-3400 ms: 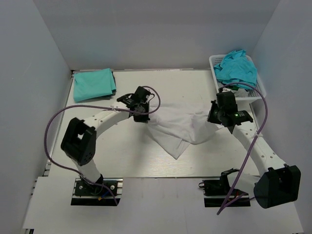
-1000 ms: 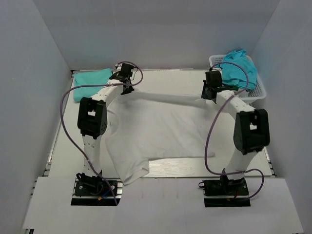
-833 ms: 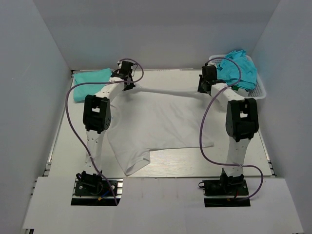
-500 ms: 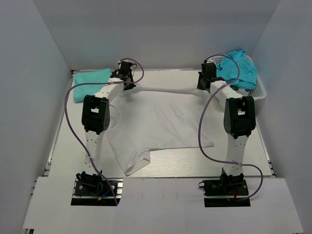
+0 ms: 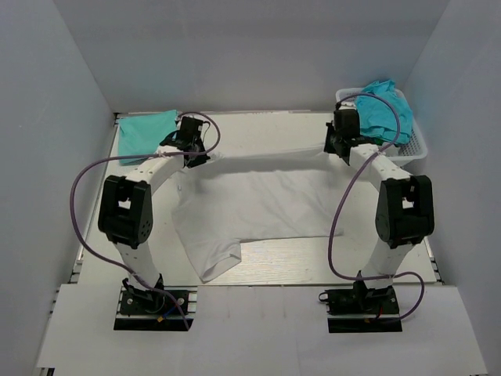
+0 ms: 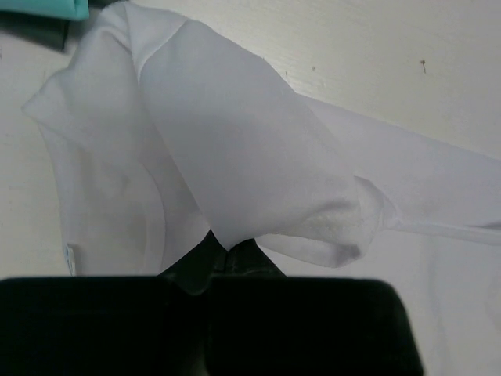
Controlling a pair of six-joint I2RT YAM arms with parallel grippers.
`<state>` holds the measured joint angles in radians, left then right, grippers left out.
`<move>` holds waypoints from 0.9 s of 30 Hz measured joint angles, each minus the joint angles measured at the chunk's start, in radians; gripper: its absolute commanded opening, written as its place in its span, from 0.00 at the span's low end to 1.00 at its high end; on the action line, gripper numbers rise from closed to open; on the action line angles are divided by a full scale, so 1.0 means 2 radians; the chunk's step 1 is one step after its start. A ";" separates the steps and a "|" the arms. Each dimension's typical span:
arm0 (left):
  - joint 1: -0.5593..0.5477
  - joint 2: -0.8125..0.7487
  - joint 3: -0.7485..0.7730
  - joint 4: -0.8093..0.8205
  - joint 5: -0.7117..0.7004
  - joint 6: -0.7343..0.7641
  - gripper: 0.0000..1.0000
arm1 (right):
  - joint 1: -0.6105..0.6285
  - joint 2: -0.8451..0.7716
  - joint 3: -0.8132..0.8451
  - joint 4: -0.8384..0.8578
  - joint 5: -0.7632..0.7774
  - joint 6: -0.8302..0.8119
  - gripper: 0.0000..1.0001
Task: Fold and stack the t-shirts
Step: Fold the flattened tshirt in 1/3 of the way
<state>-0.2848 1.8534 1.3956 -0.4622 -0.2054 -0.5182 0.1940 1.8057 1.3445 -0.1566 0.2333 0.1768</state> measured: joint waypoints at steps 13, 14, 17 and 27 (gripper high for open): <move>-0.035 -0.083 -0.163 -0.023 0.063 -0.066 0.41 | 0.000 -0.049 -0.121 0.002 -0.003 0.018 0.55; -0.038 -0.089 -0.170 -0.032 0.070 -0.069 0.47 | 0.000 -0.056 -0.132 -0.002 -0.001 0.019 0.59; -0.047 -0.115 -0.186 -0.063 0.081 -0.078 0.67 | 0.000 -0.087 -0.162 -0.014 -0.001 0.027 0.68; -0.041 -0.199 -0.142 -0.103 0.055 -0.082 1.00 | 0.003 -0.166 -0.167 -0.003 -0.076 0.042 0.90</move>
<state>-0.3660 1.4559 1.1118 -0.6682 -0.0952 -0.6819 0.1997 1.4746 1.0107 -0.1631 0.0818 0.2600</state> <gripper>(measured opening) 0.997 0.902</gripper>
